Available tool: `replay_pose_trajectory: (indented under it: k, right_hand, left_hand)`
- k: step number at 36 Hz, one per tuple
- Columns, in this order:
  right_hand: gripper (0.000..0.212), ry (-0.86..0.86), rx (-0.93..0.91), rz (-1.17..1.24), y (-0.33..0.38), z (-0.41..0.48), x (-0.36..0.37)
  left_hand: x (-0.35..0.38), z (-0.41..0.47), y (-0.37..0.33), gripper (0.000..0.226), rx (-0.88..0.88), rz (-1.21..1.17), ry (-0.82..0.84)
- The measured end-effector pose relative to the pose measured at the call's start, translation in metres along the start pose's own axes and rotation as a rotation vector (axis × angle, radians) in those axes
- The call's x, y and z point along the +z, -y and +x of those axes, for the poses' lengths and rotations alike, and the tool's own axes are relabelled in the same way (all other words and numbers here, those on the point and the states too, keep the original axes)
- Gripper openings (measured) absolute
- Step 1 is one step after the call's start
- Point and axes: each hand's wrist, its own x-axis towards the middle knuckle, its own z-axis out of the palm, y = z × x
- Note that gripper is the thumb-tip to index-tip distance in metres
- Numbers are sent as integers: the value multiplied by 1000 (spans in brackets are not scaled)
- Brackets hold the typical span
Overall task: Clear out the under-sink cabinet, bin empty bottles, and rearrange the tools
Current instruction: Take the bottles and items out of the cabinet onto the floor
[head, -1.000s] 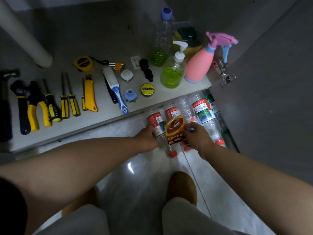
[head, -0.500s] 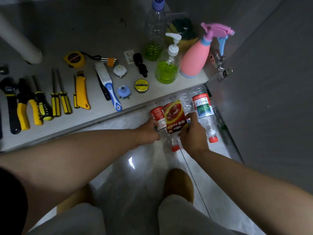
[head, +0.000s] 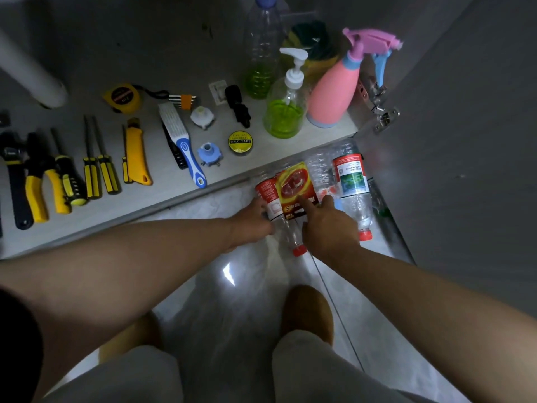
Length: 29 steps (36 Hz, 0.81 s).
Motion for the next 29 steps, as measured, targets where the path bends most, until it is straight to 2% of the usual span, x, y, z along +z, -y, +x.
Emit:
replay_pose_trajectory:
  k: [7, 11, 15, 17, 20, 24, 29]
  right_hand:
    - [62, 56, -24, 33, 3, 2, -2]
    - [51, -128, -56, 111, -4, -5, 3]
    - [59, -316, 47, 53, -21, -10, 4]
    - [74, -220, 132, 31, -29, -10, 5]
    - [91, -43, 169, 79, -38, -6, 6]
    - [89, -9, 149, 132, -43, 0, -2]
    - [92, 6, 137, 85, -44, -2, -3]
  left_hand:
    - [0, 4, 3, 71, 3, 30, -5]
    - [0, 5, 4, 72, 6, 34, -15]
    - [-1, 6, 4, 67, 15, 47, -8]
    - [-1, 7, 4, 61, 19, 57, -9]
    - [0, 5, 2, 65, 25, 71, -2]
    - [-1, 3, 1, 69, 34, 88, 25]
    - [-4, 1, -1, 74, 51, 155, 28]
